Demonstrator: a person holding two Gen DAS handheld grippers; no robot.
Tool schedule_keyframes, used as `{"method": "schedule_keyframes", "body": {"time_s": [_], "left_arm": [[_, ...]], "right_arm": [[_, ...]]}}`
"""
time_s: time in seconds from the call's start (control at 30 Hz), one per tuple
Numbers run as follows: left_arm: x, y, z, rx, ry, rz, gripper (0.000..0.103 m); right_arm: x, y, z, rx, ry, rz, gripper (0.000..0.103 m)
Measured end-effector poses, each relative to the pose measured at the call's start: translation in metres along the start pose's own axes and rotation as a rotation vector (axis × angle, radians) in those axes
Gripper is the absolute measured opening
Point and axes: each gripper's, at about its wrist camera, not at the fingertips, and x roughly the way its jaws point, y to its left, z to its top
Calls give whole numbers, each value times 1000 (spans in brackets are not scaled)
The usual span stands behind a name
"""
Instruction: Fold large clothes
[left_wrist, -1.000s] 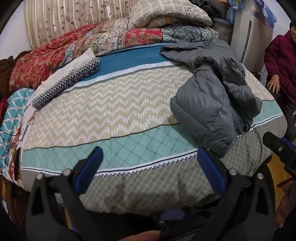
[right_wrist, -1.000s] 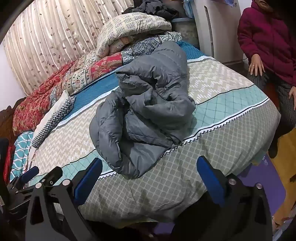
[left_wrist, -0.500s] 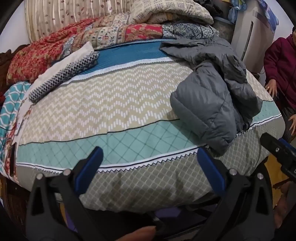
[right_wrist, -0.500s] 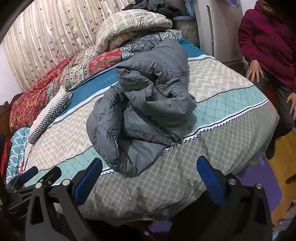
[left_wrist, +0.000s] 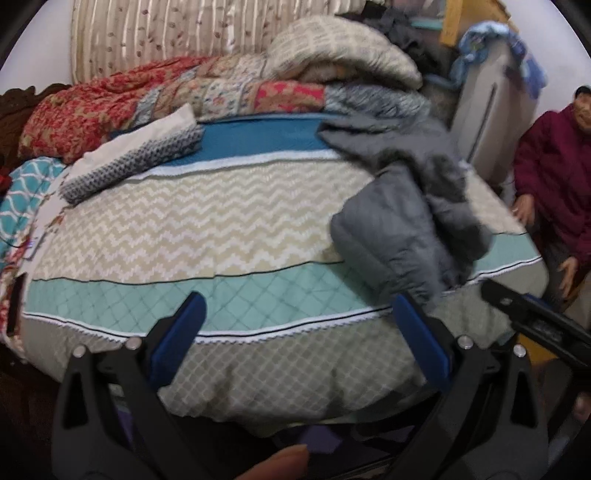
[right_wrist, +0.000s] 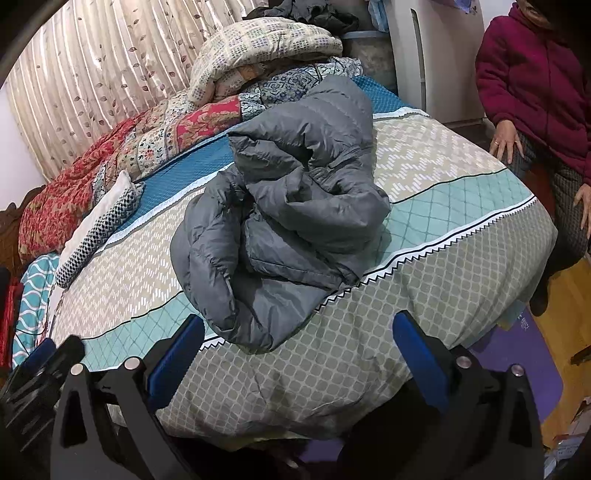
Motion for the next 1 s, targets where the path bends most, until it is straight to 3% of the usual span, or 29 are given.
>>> {"method": "schedule_keyframes", "body": {"time_s": [0.23,0.4,0.53,0.63,0.73,0.77,0.8,0.83,0.87,0.93,1.0], "left_arm": [[-9,-20,-1,109,-23,-127,97],[11,-24,15,143,4,-128,97],[53,-42,32,179,65,-149,97],[78,-57,40,212,121,-131,78],[79,-71,69,285,24,-126,78],[79,-76,79,342,-18,-94,78],[82,-80,88,403,-46,-56,78],[86,-84,97,462,-65,-21,78],[90,-87,106,516,-87,11,78],[100,-95,119,625,-141,87,78],[113,-108,127,725,-185,131,78]], "right_arm": [[-8,-36,14,94,-97,-1,99],[5,-64,20,115,-81,-10,99],[26,-69,31,37,-67,-1,99],[49,-63,40,-26,-59,0,99],[82,-65,49,-26,-25,19,99],[97,-67,53,-12,-7,49,95],[106,-70,56,-14,-1,80,54],[113,-72,62,-33,6,137,31],[120,-84,76,-7,15,172,20],[108,-121,102,142,-81,195,16],[86,-149,128,176,-187,143,16]]}}
